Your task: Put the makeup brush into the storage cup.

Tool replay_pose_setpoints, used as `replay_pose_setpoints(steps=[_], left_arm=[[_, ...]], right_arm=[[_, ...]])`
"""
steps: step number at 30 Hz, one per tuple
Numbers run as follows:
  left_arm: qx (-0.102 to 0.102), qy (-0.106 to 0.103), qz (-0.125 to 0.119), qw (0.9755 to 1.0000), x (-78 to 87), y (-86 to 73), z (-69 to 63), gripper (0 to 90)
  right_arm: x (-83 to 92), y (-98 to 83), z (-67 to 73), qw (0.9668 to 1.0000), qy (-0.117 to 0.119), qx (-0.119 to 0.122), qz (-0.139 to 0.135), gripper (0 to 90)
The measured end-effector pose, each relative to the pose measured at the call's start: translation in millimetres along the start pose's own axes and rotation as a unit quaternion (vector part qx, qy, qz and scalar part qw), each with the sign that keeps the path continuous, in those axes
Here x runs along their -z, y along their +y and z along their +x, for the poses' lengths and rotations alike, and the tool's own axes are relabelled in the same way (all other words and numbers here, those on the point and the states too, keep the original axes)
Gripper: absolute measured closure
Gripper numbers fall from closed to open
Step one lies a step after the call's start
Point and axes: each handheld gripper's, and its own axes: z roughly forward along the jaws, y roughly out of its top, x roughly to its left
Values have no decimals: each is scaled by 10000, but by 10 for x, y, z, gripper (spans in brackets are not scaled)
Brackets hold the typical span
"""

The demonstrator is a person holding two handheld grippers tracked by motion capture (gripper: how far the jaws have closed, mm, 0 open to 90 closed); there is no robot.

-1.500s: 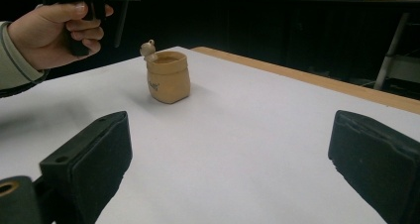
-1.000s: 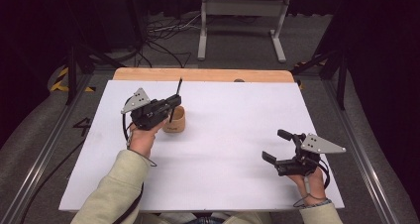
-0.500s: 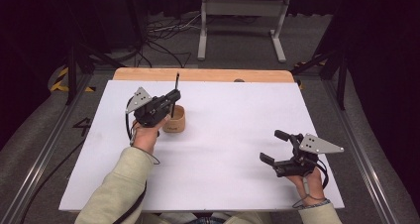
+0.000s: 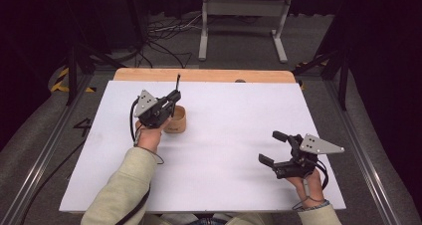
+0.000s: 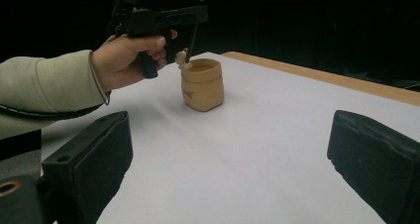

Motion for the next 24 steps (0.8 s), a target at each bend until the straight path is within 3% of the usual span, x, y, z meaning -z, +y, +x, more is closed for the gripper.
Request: replay_pose_setpoints(steps=[24], left_arm=[[-92, 38, 134, 9999, -28, -199, -81, 828]], right_arm=[[-38, -9, 26, 9999, 128, -39, 30, 47]])
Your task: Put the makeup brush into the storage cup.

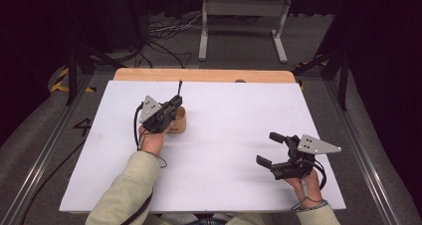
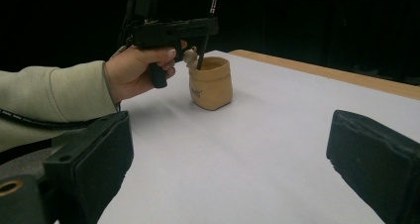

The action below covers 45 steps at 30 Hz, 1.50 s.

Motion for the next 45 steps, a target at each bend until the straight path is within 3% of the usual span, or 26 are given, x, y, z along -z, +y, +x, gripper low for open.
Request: replay_pose_setpoints(steps=[7, 10, 14, 24, 26, 29, 30, 31, 33, 35, 40, 45], left_arm=[[-103, 75, 108, 9999, 3, -51, -16, 827], [-271, 178, 188, 9993, -1, -46, -38, 826], [-321, 301, 221, 9988, 10, -54, -43, 826], [-252, 364, 126, 9989, 36, -71, -11, 821], [-187, 281, 169, 9993, 37, -72, -2, 777], [-130, 152, 186, 9996, 33, -71, 6, 598], [67, 71, 217, 9997, 33, -58, 34, 495], [67, 71, 217, 9997, 33, -58, 34, 464], [274, -63, 173, 9995, 54, -44, 64, 368], [299, -102, 194, 9993, 79, -34, 80, 276], [383, -261, 346, 9983, 145, 20, 89, 175], [261, -553, 467, 9970, 280, 109, 57, 72]], right_arm=[[-31, -1, 20, 10000, 86, 2, 25, 47], [-38, -4, 19, 9999, 119, -23, 33, 47], [-53, -11, 17, 9999, 144, -25, 58, 48], [-69, -6, 24, 9998, 208, -9, 73, 48], [-67, -7, 22, 9998, 188, -19, 66, 46], [-53, -7, 9, 9998, 197, -66, 47, 46], [-49, -7, 6, 9998, 184, -71, 38, 46], [-49, -7, 6, 9998, 184, -71, 38, 46], [-48, -8, 5, 9998, 157, -53, 51, 42], [-48, -9, 2, 9999, 133, -38, 61, 40], [-45, -11, -22, 10000, 53, -30, 69, 7], [-25, -11, -49, 9999, -102, 37, 46, 0]])
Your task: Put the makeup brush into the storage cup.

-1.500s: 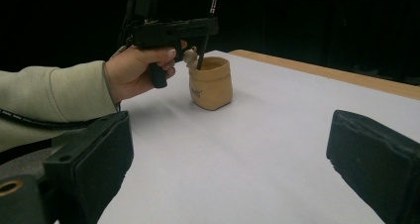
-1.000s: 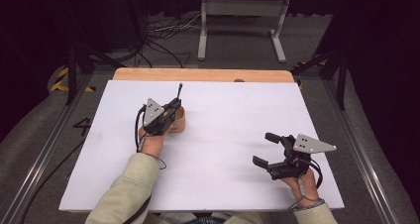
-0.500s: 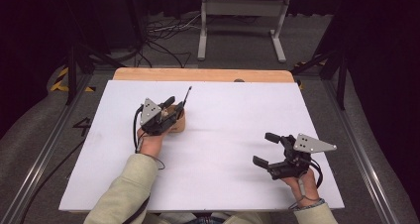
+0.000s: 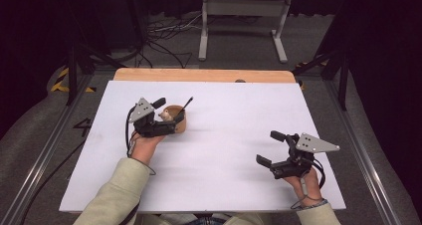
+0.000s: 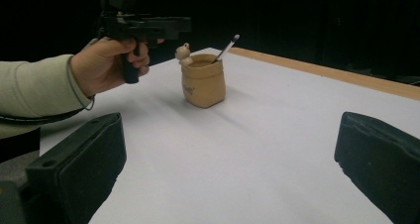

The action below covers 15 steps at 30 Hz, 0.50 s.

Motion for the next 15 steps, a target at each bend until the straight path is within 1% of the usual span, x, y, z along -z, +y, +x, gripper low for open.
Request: replay_pose_setpoints(steps=[1, 2, 4, 5, 6, 7, 8, 9, 12, 15], left_arm=[[-19, -45, 27, 10000, 26, 13, 2, 59], [10, -72, 15, 10000, 43, 20, -4, 49], [39, -202, 14, 9998, 118, 40, -23, 39], [39, -202, 14, 9998, 118, 40, -23, 38], [91, -357, 2, 9993, 170, 56, -37, 38], [91, -357, 2, 9993, 170, 56, -37, 36], [56, -452, -3, 9990, 230, 77, -56, 34], [56, -452, -3, 9990, 230, 77, -56, 32], [20, -573, -5, 9984, 329, 103, -84, 27], [-5, -630, -19, 9980, 416, 110, -104, 16]], right_arm=[[4, -1, -6, 10000, -23, 6, -2, 0], [12, -2, -16, 10000, -54, 12, 10, 0], [27, -2, -40, 9999, -117, 13, -3, 0], [30, -2, -48, 9999, -142, 38, 3, 0], [32, -1, -56, 9998, -178, 86, 22, 0], [33, -1, -60, 9997, -216, 127, 28, 0], [35, -1, -66, 9996, -229, 136, 35, 0], [35, -1, -66, 9996, -229, 136, 35, 0], [42, -10, -86, 9995, -290, 141, 23, 0], [53, -15, -102, 9992, -349, 196, 8, 0]])
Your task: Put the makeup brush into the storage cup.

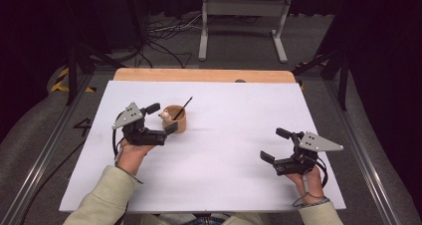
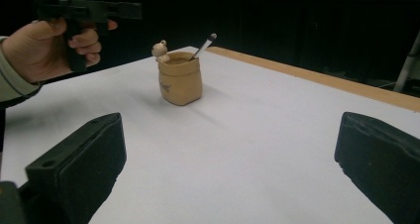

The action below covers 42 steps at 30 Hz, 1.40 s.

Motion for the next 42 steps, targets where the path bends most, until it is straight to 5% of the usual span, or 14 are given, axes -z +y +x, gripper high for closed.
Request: replay_pose_setpoints(steps=[11, 29, 42], left_arm=[[-21, -248, 60, 9997, 258, -67, -93, 4], [-90, -301, -103, 9995, 609, -279, -128, 4], [-101, -198, 14, 9998, 757, -478, -74, 4]], right_arm=[[9, -38, -25, 9996, -187, 198, 2, 0], [37, -198, -38, 9987, -254, 359, -253, 0], [70, -343, -62, 9988, -347, 279, -193, 0]])
